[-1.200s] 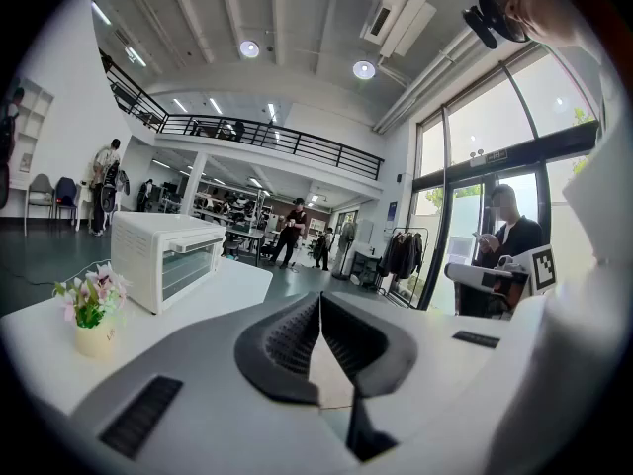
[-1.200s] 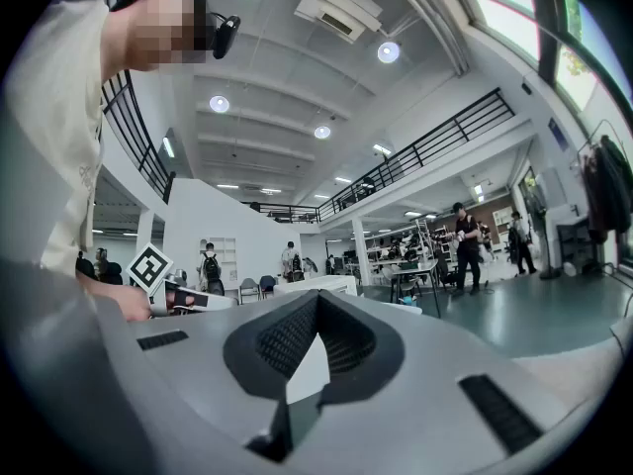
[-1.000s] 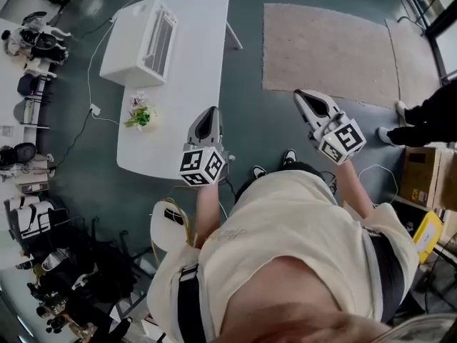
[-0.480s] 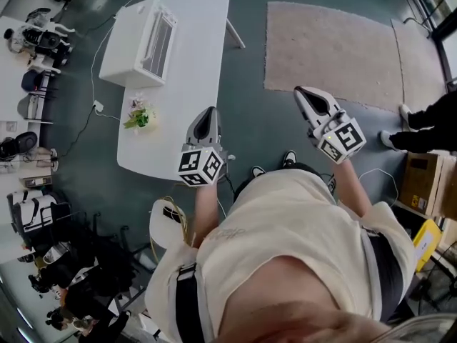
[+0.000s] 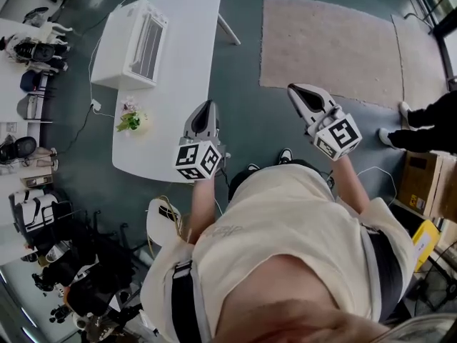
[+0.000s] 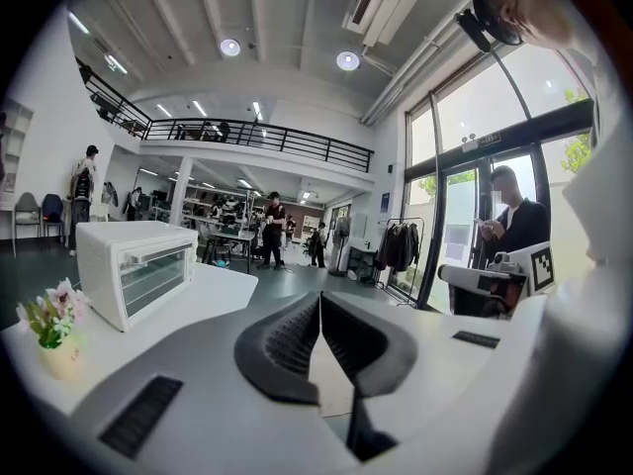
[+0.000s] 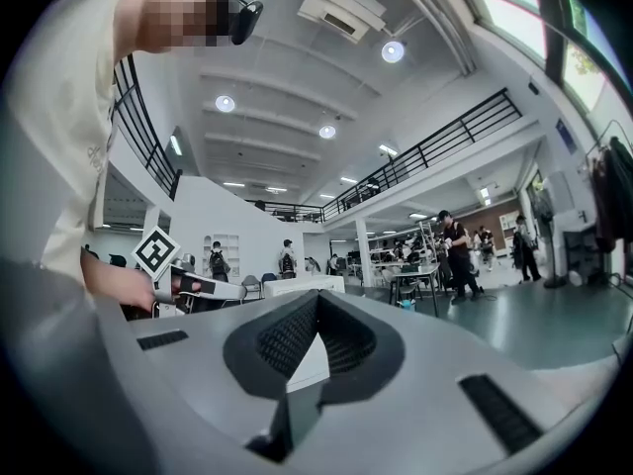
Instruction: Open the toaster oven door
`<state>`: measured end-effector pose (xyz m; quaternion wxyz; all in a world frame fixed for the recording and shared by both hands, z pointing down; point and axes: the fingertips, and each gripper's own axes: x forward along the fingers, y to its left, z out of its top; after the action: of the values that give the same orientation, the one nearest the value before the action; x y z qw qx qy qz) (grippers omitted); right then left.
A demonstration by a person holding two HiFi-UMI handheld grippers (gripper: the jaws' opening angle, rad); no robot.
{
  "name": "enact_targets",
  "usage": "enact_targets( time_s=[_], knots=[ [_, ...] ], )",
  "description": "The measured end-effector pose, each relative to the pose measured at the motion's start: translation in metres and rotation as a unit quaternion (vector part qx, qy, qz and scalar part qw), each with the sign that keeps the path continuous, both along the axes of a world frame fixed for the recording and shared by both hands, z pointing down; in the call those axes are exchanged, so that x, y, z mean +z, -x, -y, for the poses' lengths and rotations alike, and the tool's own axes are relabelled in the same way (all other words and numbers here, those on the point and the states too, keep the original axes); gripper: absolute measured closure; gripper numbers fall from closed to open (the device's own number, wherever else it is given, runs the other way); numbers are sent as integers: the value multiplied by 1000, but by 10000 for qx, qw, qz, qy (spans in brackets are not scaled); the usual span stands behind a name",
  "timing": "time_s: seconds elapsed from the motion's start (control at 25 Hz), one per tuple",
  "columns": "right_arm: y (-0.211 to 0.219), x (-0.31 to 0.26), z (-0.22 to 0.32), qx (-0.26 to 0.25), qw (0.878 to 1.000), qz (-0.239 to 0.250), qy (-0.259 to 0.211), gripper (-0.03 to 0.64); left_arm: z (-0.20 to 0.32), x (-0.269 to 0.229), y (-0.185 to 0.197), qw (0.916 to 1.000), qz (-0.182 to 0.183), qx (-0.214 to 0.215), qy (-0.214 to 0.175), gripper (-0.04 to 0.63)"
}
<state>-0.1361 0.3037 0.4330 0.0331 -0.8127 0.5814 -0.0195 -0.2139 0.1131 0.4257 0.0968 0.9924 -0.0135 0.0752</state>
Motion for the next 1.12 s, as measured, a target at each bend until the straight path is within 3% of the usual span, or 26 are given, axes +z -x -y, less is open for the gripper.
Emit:
enact_targets(
  time_s=[0.16,0.72,1.12],
  knots=[
    [-13,8,-16,18,10000,49,67,612,-20,0,-19,9999,-88,138,37,572],
    [-46,25,-38,23,9996,273,44,611,-55,8,-58,9989,127,436,-110,572],
    [-67,49,-4,-131,9984,447,334,611,-20,42,-87,9986,378,319,198,572]
  ],
)
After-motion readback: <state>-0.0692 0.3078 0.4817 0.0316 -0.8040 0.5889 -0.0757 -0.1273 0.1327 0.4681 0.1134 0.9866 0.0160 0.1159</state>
